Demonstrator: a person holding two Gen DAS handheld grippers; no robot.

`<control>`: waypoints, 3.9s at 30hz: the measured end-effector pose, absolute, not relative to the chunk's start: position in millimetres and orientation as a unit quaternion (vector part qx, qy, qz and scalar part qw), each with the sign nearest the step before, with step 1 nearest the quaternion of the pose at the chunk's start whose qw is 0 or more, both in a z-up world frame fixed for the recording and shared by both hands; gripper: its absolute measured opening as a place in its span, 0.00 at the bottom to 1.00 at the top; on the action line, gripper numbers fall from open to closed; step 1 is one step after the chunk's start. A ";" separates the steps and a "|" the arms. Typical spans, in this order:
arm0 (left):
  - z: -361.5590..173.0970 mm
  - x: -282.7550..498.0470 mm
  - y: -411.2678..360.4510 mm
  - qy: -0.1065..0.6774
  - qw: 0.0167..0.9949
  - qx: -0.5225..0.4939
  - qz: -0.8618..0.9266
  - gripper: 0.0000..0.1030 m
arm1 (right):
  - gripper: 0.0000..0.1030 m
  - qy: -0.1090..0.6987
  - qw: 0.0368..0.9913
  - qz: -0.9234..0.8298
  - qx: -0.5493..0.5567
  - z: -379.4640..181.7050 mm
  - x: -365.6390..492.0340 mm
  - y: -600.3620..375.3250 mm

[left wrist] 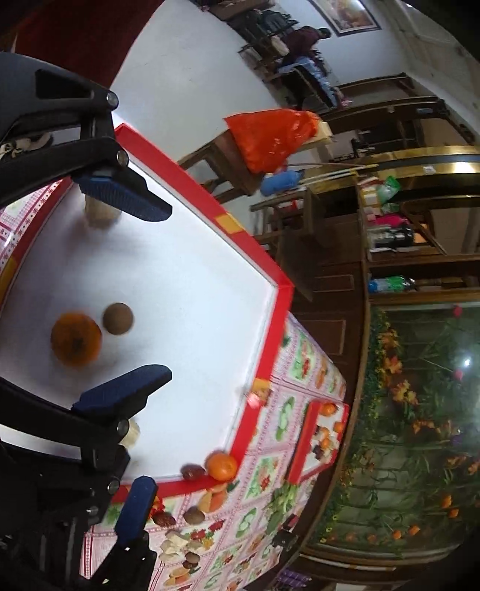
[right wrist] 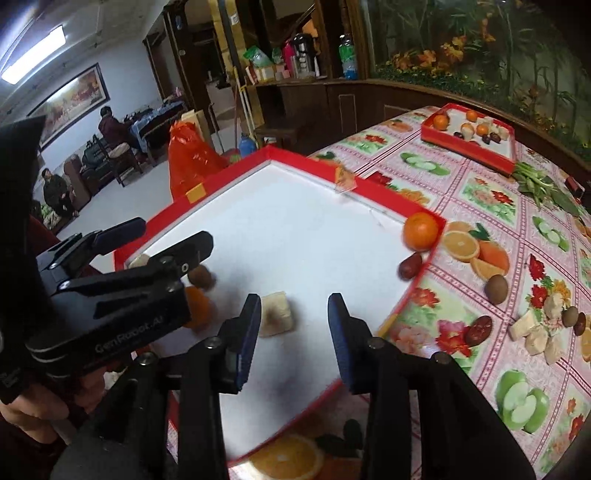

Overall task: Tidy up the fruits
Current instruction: 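Move both tools back toward the remaining pale cubes, then grasp a dark red date with the left tool while the right tool grasps a round pale cake, then carry the date and pale cake over the white tray and open both tools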

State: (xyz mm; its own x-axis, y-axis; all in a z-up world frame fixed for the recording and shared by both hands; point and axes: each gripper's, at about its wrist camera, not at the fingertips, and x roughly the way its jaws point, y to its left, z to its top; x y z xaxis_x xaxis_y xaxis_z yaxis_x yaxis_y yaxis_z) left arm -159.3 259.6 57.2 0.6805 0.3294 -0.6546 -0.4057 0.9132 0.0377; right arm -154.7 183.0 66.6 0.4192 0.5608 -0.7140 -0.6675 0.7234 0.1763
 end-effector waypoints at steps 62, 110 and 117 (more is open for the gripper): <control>17.1 -51.7 67.9 0.461 0.881 0.035 -0.097 0.17 | 0.26 0.455 0.873 0.173 -0.013 24.9 -60.1 -21.9; 54.7 -114.2 235.6 0.358 0.924 -0.050 0.127 0.17 | 0.26 0.384 0.841 0.381 -0.012 53.6 -109.2 171.8; 47.9 -112.4 241.0 0.367 0.919 -0.053 0.138 0.17 | 0.26 0.400 0.835 0.377 -0.024 46.0 -110.5 174.6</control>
